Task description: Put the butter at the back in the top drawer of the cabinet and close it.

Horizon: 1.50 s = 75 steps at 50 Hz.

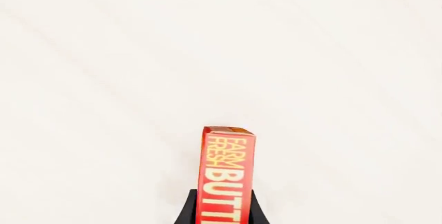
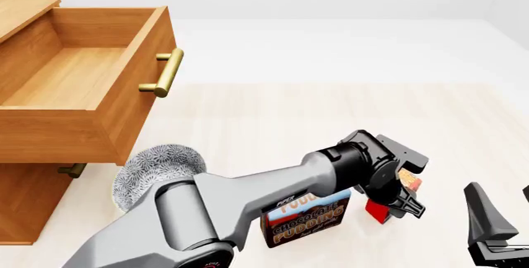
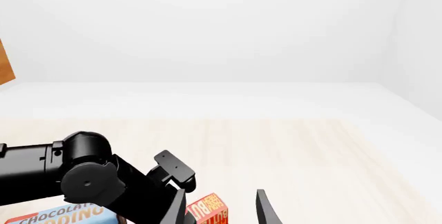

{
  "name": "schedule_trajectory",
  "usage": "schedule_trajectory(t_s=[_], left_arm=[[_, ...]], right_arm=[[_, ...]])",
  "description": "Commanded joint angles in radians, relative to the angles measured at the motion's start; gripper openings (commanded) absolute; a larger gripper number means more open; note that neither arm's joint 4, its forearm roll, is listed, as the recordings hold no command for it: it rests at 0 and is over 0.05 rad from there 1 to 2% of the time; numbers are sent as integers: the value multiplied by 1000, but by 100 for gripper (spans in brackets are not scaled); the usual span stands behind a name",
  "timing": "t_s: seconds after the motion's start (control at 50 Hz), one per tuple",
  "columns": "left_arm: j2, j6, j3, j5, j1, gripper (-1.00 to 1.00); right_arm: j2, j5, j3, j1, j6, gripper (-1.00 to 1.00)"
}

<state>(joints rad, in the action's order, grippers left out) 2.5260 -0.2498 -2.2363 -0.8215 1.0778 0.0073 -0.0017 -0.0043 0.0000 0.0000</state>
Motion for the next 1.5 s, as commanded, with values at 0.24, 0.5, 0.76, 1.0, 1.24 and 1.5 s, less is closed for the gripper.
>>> schedule_trajectory(t_s=[0.24,0.5,0.76,1.0,1.24,1.5], left_arm=[[-11,30,8,2,1,-100],[-88,52,38,24,-7,-100],[-137,75,48,24,-11,-100],[-196,88,67,15,-14,-100],[-280,123,78,5,-36,-100],[-369,157,103,-12,-57,-100]], right_arm=[[0,0,0,0,0,100],[0,0,0,0,0,100],[0,0,0,0,0,100],[0,0,0,0,0,100],[0,0,0,0,0,100],[0,0,0,0,0,100]])
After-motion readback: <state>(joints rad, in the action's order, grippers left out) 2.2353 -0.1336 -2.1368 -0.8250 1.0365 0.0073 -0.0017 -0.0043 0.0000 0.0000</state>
